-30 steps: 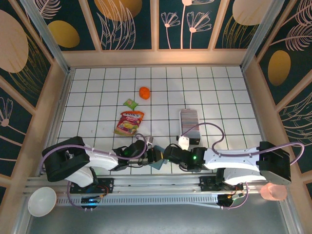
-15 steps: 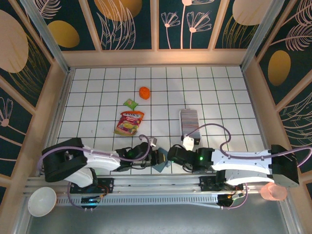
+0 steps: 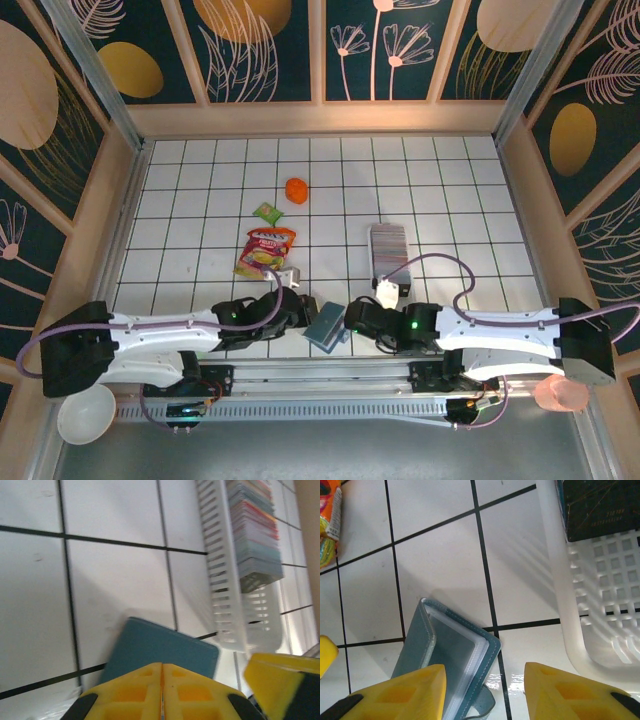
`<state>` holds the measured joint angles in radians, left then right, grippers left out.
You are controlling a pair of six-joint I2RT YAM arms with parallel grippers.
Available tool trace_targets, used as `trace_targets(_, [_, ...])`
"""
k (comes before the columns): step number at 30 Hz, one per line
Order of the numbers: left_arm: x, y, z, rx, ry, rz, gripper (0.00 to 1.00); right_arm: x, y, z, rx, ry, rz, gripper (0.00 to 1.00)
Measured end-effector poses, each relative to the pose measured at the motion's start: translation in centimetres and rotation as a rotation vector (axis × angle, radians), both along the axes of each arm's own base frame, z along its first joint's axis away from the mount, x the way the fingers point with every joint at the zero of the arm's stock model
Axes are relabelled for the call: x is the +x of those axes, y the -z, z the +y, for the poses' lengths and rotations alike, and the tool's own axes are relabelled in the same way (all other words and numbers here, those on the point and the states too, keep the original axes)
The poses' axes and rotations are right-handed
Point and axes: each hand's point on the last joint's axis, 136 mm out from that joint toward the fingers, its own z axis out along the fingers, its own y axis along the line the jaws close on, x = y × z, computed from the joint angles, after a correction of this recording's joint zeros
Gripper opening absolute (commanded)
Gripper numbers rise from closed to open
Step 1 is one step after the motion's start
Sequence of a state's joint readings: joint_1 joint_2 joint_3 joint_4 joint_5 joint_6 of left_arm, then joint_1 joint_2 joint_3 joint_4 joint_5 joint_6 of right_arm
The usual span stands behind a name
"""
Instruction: Put the credit cards into the card holder
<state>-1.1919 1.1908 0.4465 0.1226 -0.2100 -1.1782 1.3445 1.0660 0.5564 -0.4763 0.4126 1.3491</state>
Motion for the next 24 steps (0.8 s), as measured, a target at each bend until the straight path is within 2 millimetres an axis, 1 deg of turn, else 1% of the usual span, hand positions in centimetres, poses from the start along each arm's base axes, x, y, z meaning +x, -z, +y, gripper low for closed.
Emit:
trace_targets(3, [-0.8, 1.6, 0.6, 0.038, 0.032, 0.024, 0.1, -0.4, 0.5, 0.3, -0.005, -0.015, 0.027, 0.48])
trace_targets(5, [-1.3, 2.3, 0.3, 0.051, 0.072, 0.04, 0.07, -0.7, 0.8, 0.6, 0.001, -0.026, 0.045, 0.48])
trace_targets(9, [-2.4, 3.6, -0.7, 0.057, 0.147, 0.082, 0.07, -1.3, 1.3, 1.4, 0.009, -0.049, 0.077, 0.46])
trace_targets(16, [-3.3, 3.9, -1.7, 0.031, 0.207, 0.11, 0.07, -2.3, 2.2, 1.8, -0.007, -0.07, 0.114, 0.35])
trace_targets(24, [-3.6, 5.2, -2.1, 0.04, 0.229, 0.135, 0.06, -2.7, 2.5, 2.2, -0.004, -0.08, 0.125, 0.34])
